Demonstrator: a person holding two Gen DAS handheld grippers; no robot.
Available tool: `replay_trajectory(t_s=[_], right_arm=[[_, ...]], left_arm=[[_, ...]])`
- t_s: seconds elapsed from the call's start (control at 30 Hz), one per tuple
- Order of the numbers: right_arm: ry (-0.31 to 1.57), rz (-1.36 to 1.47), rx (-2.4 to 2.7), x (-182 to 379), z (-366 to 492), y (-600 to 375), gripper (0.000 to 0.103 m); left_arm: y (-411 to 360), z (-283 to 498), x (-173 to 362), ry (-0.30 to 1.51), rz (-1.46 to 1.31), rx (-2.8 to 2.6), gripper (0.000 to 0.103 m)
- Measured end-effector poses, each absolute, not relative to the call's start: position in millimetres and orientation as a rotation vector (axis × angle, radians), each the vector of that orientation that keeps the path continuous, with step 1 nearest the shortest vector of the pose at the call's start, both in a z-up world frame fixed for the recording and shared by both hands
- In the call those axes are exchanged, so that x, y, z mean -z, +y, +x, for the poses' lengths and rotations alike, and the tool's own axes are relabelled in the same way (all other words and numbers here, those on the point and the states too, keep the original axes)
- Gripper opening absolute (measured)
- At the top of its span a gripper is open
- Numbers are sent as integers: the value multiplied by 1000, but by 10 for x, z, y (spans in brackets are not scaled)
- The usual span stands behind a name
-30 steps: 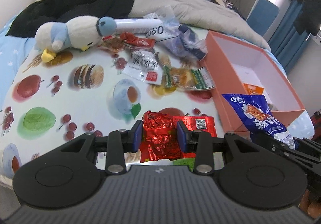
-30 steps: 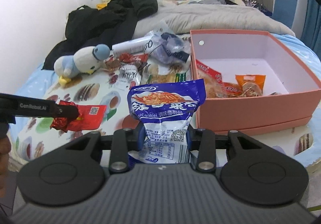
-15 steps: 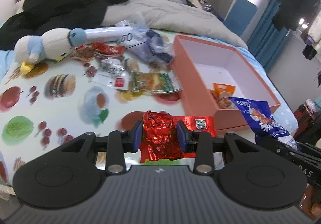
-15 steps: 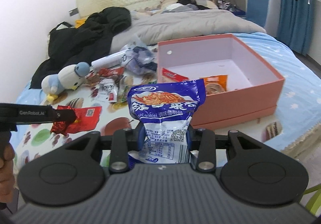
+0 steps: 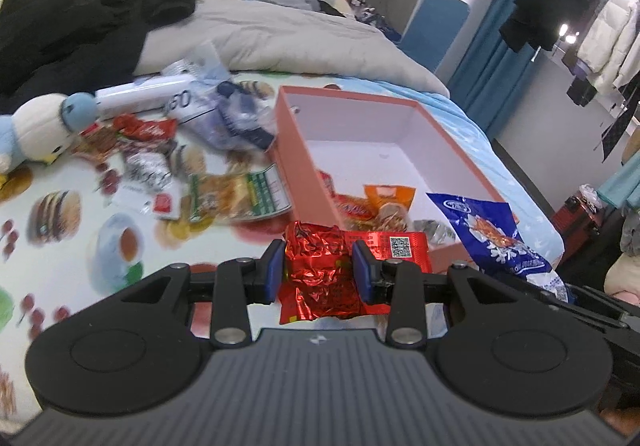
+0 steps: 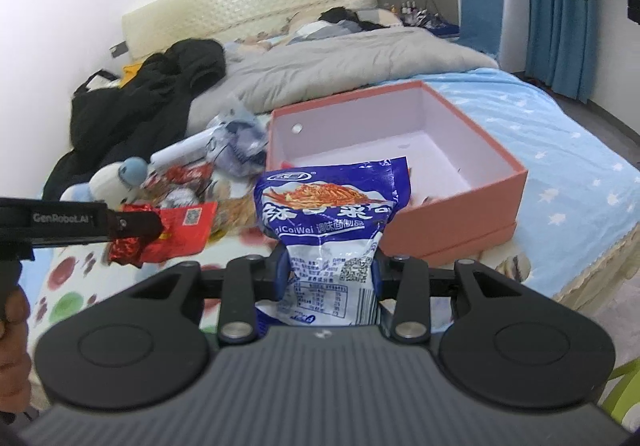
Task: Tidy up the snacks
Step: 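Lower both packets into the pink box and open both grippers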
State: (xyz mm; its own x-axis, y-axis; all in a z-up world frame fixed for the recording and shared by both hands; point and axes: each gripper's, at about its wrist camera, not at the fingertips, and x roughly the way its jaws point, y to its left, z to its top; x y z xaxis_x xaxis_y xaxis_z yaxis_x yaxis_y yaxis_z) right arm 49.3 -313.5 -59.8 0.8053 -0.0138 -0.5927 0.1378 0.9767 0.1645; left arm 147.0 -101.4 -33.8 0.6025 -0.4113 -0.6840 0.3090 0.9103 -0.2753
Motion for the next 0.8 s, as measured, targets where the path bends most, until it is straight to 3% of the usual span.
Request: replay_trajectory(t_s=[0.8], right_arm=[[670, 228, 129, 966, 1923, -3895, 41]], left_arm=[[-2121, 3172, 870, 912, -63, 518, 42]])
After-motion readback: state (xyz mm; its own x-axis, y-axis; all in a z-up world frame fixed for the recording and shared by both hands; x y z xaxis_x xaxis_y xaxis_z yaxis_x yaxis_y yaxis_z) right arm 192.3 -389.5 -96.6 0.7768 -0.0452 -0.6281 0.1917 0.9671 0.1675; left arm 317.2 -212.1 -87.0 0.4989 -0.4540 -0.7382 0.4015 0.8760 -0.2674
